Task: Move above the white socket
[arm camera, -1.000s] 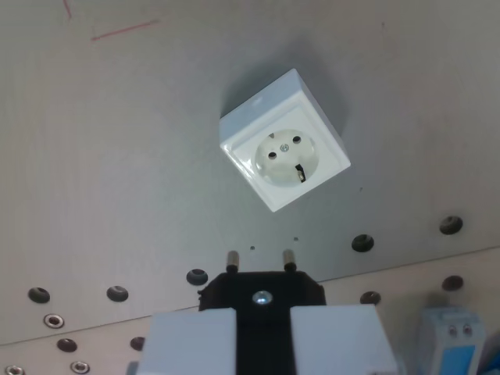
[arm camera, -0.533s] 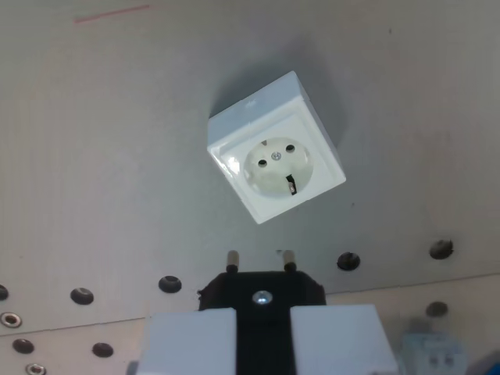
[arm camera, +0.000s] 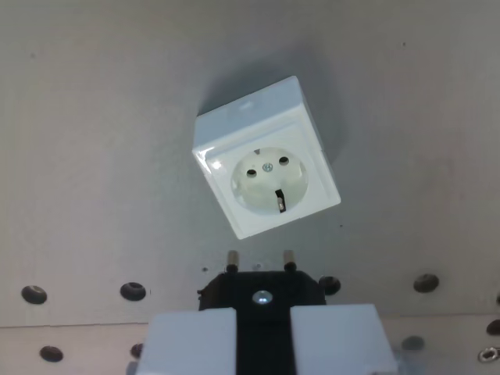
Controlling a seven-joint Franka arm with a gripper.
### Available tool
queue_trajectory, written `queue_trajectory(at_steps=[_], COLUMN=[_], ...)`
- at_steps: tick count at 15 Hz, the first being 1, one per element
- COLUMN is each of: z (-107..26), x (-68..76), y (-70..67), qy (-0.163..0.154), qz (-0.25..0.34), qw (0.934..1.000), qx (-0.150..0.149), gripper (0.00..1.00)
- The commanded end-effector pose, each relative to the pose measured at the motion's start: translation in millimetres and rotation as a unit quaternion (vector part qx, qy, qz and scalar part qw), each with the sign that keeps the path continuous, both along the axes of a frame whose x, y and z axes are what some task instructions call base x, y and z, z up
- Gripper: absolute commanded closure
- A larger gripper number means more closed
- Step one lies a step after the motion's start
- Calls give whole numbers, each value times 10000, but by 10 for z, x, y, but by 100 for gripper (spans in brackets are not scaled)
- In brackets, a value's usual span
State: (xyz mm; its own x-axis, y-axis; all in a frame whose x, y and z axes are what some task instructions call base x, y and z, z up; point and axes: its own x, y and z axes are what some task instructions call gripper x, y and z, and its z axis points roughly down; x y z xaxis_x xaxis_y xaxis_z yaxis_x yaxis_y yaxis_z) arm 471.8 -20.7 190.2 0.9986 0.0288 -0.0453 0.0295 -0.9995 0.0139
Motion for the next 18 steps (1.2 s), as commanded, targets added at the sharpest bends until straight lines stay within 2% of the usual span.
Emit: queue_trajectory(at_steps=[1,11,18], z=[-152,-524,-705], x=[-54,-154,-210], y=[-58,-90,-105], qy=[-435,-422,-415], qz=[1034,1642,1827], qw=[9937,9854,9821], qx=[-70,-130,-184], gripper=[100,100,100])
